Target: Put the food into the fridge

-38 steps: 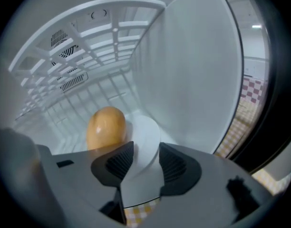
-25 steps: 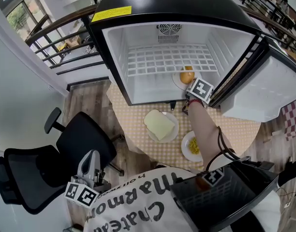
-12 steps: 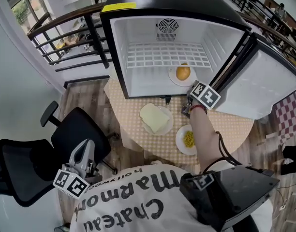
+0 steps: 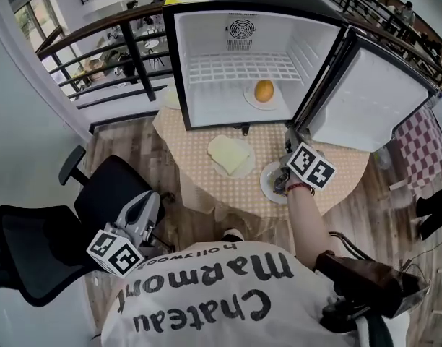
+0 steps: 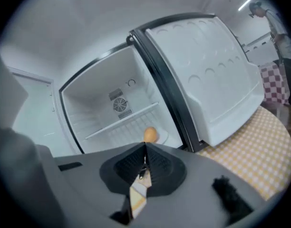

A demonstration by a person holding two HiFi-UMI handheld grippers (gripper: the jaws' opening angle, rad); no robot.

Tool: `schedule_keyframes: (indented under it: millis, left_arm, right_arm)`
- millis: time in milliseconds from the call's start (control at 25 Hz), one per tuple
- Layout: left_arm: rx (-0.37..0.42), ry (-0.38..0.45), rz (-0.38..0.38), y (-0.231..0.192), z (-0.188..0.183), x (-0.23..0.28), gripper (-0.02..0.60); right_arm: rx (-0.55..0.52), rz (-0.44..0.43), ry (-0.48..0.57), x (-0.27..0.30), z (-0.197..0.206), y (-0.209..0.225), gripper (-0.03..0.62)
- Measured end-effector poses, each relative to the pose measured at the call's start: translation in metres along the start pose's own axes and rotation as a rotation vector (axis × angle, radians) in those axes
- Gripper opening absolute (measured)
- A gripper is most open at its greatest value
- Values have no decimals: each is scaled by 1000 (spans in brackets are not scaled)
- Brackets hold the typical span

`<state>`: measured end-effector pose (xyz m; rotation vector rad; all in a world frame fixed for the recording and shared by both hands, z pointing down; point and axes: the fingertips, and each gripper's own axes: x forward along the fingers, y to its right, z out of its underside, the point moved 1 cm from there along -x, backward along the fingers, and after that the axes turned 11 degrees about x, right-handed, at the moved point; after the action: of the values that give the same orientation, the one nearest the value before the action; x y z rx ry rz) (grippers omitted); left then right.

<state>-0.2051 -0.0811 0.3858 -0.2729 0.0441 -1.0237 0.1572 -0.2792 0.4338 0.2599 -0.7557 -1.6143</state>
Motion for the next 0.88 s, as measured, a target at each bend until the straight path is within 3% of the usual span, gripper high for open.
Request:
schedule_keyframes:
  millis: [280,600,880]
  left_arm:
    - [-2,-17,133,27,14,-8,8]
    - [-4,-23,243,42,23,-21,8]
    - [-20,-16,266,46,25,-30,8]
  right_arm:
    - [-41,-27,18,-90,23,-14,17]
    - [-39,23,20,-154,51,-8,17]
    - [-79,31,1,-185,65,-17,15]
